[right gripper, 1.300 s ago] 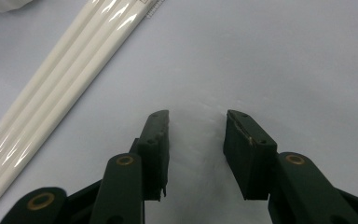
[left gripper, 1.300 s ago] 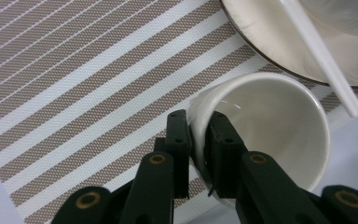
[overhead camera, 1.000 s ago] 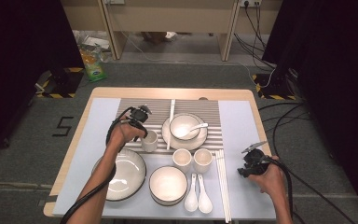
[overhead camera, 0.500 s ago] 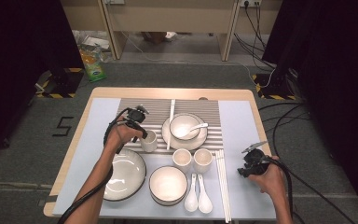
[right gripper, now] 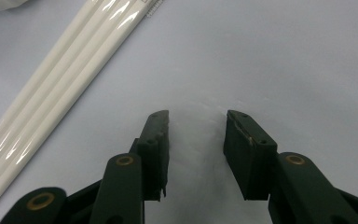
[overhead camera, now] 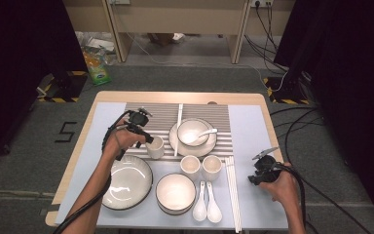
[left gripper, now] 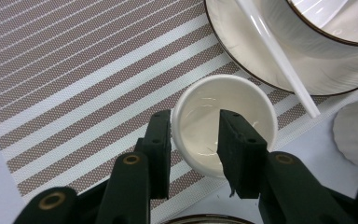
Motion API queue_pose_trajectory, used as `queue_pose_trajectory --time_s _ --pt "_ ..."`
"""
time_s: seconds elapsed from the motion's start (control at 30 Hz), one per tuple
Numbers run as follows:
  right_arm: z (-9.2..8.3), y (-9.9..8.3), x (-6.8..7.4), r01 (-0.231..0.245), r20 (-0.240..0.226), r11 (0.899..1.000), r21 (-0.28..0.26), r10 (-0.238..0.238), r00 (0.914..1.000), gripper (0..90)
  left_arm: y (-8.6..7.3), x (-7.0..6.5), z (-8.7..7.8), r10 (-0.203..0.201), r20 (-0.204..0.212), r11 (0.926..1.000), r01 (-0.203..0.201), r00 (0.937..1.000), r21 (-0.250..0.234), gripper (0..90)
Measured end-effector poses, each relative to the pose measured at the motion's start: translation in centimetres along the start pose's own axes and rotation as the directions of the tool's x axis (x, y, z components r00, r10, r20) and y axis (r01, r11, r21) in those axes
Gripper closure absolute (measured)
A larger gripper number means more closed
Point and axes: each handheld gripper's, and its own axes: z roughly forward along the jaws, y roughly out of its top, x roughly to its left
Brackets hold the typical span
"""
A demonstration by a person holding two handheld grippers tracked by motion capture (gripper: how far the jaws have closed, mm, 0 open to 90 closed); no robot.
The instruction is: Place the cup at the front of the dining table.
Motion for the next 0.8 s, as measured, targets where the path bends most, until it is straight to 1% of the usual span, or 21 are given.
queue_pose_trajectory --time_s 0.07,0.13,0.2,0.23,0.27,0.3,0.37,0.43,0.47,0.5,0.57,0.63,0.67,0.8 --pt "0.0 0.0 0.0 0.002 0.0 1.0 -0.001 -0.002 1.0 59.7 -0.1 0.0 -0.4 0.001 0.009 0.9999 -0.001 1.0 -0.012 62.7" --pt "0.0 0.0 0.0 0.001 -0.001 1.0 -0.004 -0.001 1.0 59.7 -0.2 0.1 -0.7 -0.01 0.026 0.9996 0.011 0.9996 -0.025 61.9" --pt "0.0 -0.1 -0.1 0.001 -0.001 1.0 -0.005 -0.001 1.0 59.7 -0.3 0.1 -0.8 -0.012 0.024 0.9995 0.013 0.9996 -0.027 60.8" --pt "0.0 -0.1 -0.1 0.001 -0.001 1.0 -0.005 -0.001 1.0 59.7 -0.5 0.1 -0.9 -0.007 0.024 0.9997 0.008 0.9997 -0.025 60.8" --pt "0.0 -0.1 0.0 -0.001 -0.002 1.0 -0.005 0.001 1.0 59.7 -0.6 0.1 -1.0 -0.014 0.037 0.9994 0.015 0.9992 -0.03 59.2" --pt "0.0 -0.1 -0.1 0.0 -0.003 1.0 -0.005 0.0 1.0 59.7 -0.7 0.1 -1.1 -0.014 0.042 0.9994 0.015 0.999 -0.031 58.3" --pt "0.0 -0.1 -0.1 0.002 -0.003 1.0 -0.006 -0.002 1.0 59.7 -0.9 0.0 -1.3 0.0 0.043 0.9996 0.002 0.9991 -0.03 56.6" --pt "0.0 -0.1 -0.1 0.002 -0.003 1.0 -0.005 -0.002 1.0 59.7 -0.9 -0.1 -1.7 0.0 0.049 0.9992 0.002 0.9988 -0.04 54.5" --pt "0.0 -0.1 -0.1 -0.001 -0.004 1.0 -0.006 0.001 1.0 59.7 -1.0 -0.1 -1.9 -0.002 0.055 0.9989 0.004 0.9985 -0.046 52.8" --pt "0.0 -0.1 -0.1 0.0 -0.007 1.0 -0.006 0.0 1.0 59.7 -1.0 -0.2 -2.0 -0.006 0.069 0.9982 0.01 0.9976 -0.058 51.2" --pt "0.0 0.0 -0.1 0.002 -0.006 1.0 -0.005 -0.002 1.0 59.7 -1.1 -0.4 -2.3 -0.004 0.096 0.9979 0.01 0.9954 -0.064 47.5" --pt "0.0 -0.1 -0.1 0.0 -0.007 1.0 -0.007 0.0 1.0 59.7 -1.3 -0.7 -2.5 0.006 0.088 0.9973 0.001 0.9961 -0.073 45.0" --pt "0.0 -0.1 -0.2 0.005 -0.008 1.0 -0.01 -0.005 1.0 59.7 -1.4 -0.8 -2.6 0.01 0.092 0.9975 -0.004 0.9957 -0.071 43.8" --pt "0.0 -0.1 -0.1 0.002 -0.004 1.0 -0.012 -0.002 1.0 59.7 -1.9 -0.8 -2.7 0.003 0.101 0.997 0.005 0.9948 -0.077 38.8"
